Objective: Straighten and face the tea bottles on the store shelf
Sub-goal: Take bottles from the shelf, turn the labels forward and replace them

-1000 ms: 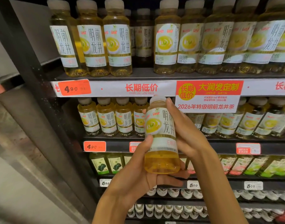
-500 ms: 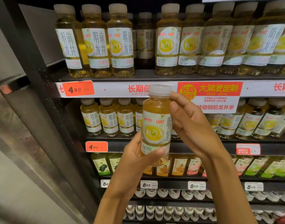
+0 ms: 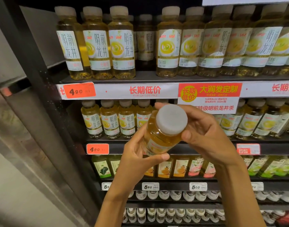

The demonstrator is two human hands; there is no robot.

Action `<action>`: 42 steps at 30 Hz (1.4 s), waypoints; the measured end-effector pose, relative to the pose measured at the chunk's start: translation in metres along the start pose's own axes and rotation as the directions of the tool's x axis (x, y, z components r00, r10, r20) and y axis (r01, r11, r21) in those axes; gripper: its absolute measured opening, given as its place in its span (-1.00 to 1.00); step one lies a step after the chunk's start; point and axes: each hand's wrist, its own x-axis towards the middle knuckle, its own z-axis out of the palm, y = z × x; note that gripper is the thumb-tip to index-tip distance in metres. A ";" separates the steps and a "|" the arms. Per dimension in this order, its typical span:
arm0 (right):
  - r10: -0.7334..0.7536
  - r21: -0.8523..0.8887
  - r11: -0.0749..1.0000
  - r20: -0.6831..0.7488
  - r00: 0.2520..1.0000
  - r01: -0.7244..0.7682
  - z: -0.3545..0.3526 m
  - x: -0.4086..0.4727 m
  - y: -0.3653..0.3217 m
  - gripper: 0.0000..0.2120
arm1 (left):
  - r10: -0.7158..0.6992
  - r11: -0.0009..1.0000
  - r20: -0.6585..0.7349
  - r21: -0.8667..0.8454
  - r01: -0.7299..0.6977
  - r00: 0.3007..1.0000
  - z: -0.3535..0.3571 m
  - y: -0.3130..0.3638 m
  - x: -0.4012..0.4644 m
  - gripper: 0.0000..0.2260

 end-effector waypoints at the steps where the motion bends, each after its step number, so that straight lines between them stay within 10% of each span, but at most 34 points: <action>1: -0.012 -0.004 1.000 0.019 1.000 0.012 0.000 -0.001 -0.001 -0.55 | -0.001 1.000 -0.005 -0.002 0.001 1.000 0.000 0.000 -0.001 -0.40; 14: 0.070 -0.078 0.994 -0.014 0.997 -0.070 0.014 0.011 -0.004 -0.43 | -0.118 0.992 0.044 -0.033 0.119 0.992 0.006 -0.001 -0.014 -0.57; 24: 0.080 -0.010 0.996 -0.379 0.922 -0.091 0.008 0.026 0.002 -0.70 | -0.261 0.963 -0.012 -0.065 0.260 0.965 0.010 -0.003 -0.013 -0.60; 31: 0.110 0.152 0.986 -0.246 0.963 -0.074 0.000 0.033 0.004 -0.73 | -0.318 0.895 0.090 -0.299 0.330 0.944 0.012 -0.011 -0.009 -0.44; 39: 0.032 -0.158 0.984 -0.298 0.954 -0.082 0.004 0.039 -0.006 -0.77 | -0.193 0.980 -0.051 0.030 0.195 0.980 0.020 -0.002 -0.001 -0.76; 42: 0.052 -0.140 0.986 -0.274 0.960 -0.094 0.002 0.045 -0.008 -0.75 | -0.228 0.973 -0.069 -0.054 0.224 0.971 0.020 -0.004 0.005 -0.59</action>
